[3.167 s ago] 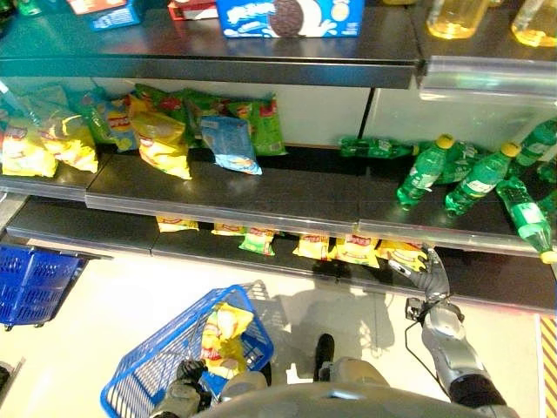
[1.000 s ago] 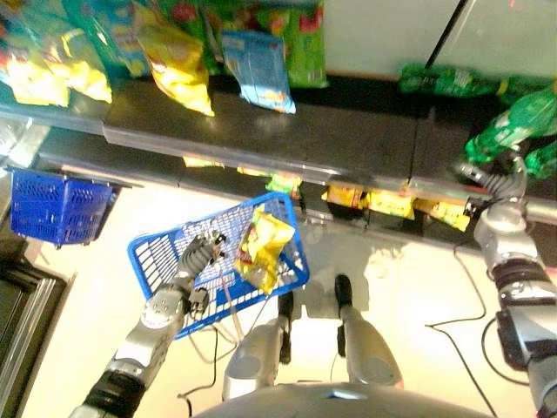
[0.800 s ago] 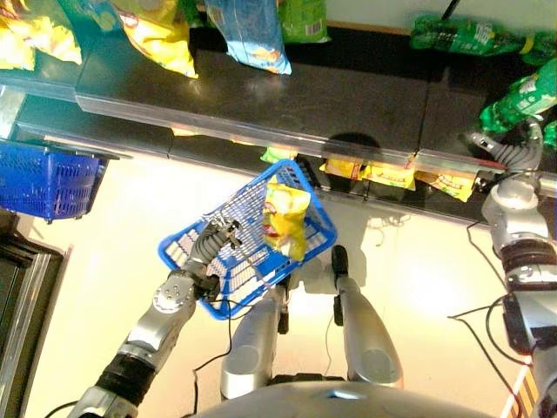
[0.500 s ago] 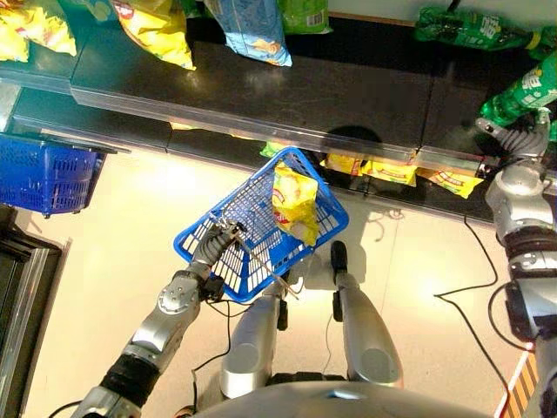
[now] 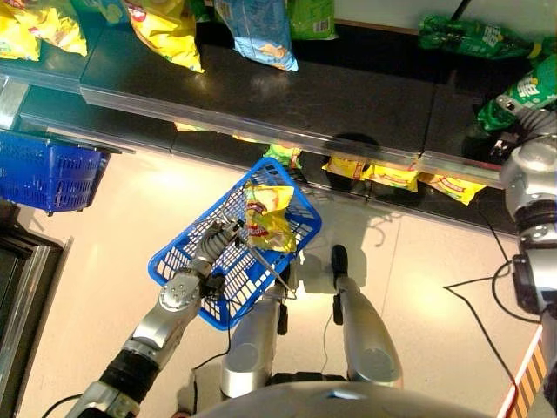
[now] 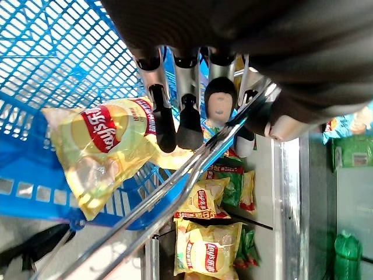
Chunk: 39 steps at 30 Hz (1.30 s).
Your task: Pick up the snacks into the basket
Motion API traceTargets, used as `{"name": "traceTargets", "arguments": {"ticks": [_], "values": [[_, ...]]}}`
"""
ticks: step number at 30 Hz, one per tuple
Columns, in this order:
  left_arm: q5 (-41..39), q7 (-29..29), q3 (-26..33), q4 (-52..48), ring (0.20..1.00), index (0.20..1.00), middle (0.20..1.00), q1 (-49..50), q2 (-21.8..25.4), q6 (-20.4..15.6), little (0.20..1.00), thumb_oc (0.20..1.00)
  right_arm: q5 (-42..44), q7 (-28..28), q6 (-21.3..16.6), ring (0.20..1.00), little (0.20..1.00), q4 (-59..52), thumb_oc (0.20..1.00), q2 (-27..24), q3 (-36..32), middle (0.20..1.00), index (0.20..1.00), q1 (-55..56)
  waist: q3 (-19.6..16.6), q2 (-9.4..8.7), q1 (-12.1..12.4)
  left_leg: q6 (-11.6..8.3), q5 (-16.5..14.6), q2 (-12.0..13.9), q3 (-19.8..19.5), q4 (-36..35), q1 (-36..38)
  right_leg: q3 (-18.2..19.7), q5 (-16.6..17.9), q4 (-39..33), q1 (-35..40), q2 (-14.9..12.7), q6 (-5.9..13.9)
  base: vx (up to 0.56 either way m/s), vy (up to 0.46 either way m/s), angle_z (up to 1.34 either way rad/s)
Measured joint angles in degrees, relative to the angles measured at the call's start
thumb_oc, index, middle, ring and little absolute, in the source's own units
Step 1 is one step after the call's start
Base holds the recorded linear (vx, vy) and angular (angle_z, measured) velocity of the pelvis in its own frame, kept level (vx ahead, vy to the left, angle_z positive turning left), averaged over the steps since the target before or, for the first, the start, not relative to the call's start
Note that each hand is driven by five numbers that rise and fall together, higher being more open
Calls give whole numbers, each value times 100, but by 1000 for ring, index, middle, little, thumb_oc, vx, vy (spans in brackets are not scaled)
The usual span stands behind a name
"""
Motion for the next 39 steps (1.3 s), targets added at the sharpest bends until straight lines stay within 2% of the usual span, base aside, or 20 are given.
{"name": "traceTargets", "arguments": {"ticks": [4,5,6,7,13,18,22,29,32,35,36,39], "values": [[-22,0,-2,-4,200,200,200,42,0,0,200,200,174,105,34,1000,1000,181,1000,-19,122,1000,1000,-238,-1,2,-2,-21,97,0,-68,-85,11,-62,0,-2,-2,-8,0,-8,-37,7],[-26,-1,-2,-5,200,200,200,43,0,0,200,200,230,140,32,937,937,179,937,-18,121,937,937,-238,-2,3,4,-27,113,2,-98,-102,7,-85,-1,-1,-5,-9,-1,-6,-55,13],[-33,-5,-2,-5,200,200,200,36,0,0,200,200,399,211,31,391,391,179,391,-18,118,391,391,-238,-2,3,2,-34,123,3,-127,-111,-1,-118,-2,-3,-5,-10,-3,0,-36,11],[-39,-14,-2,-6,200,200,200,53,1,0,200,200,469,252,28,200,200,187,200,-20,117,200,200,-238,-3,6,13,-37,136,6,-140,-122,-3,-136,-3,-2,-5,-13,-4,7,-44,12],[-91,-105,-3,-19,200,200,200,109,12,0,200,200,673,394,-8,200,200,355,200,-92,107,200,200,-291,-33,56,19,-97,232,16,-330,-285,-12,-320,-35,1,-22,-29,-49,28,-36,15],[-176,-217,-5,-91,200,200,200,127,4,0,200,200,812,506,-45,200,200,357,200,-115,107,200,200,-291,-114,214,35,-95,261,29,-453,-306,-8,-442,-55,4,22,-31,-78,25,-21,12],[-244,-220,-7,-238,200,200,200,105,-6,-1,200,200,897,608,-73,200,200,376,200,-153,105,200,200,-291,-193,339,151,-107,297,35,-494,-304,-5,-487,-61,2,41,-30,-87,3,0,5],[-256,-214,-2,-234,200,200,200,148,-36,0,200,200,1385,711,-88,200,200,315,200,-102,-2,200,200,-103,-222,384,191,-140,322,42,-656,-308,65,-652,-94,0,179,-40,-111,22,7,12],[-318,-191,59,-232,200,200,200,190,-143,0,200,200,1624,684,-189,200,200,-464,200,138,-281,200,200,591,-226,389,185,-154,313,45,-740,-320,181,-707,-153,-1,324,-41,-106,41,-7,12],[-456,-190,328,-235,200,200,200,252,-420,1,200,200,1687,640,-329,200,200,-1980,200,661,-569,200,200,1711,-239,405,173,-189,280,77,-772,-371,303,-760,-204,8,437,-30,-125,49,-34,8],[-493,-205,637,-243,200,200,200,261,-617,8,200,200,1658,595,-352,200,200,-3083,200,1008,-992,200,200,2447,-245,414,216,-200,274,92,-796,-377,308,-818,-222,0,461,-23,-143,83,-78,12],[-700,-79,1146,-241,200,200,200,211,-877,0,200,200,1380,702,-546,200,200,-4504,200,1533,-954,200,200,3614,-246,407,209,-208,267,123,-843,-367,429,-856,-258,-8,625,5,-175,39,-43,13]]}}
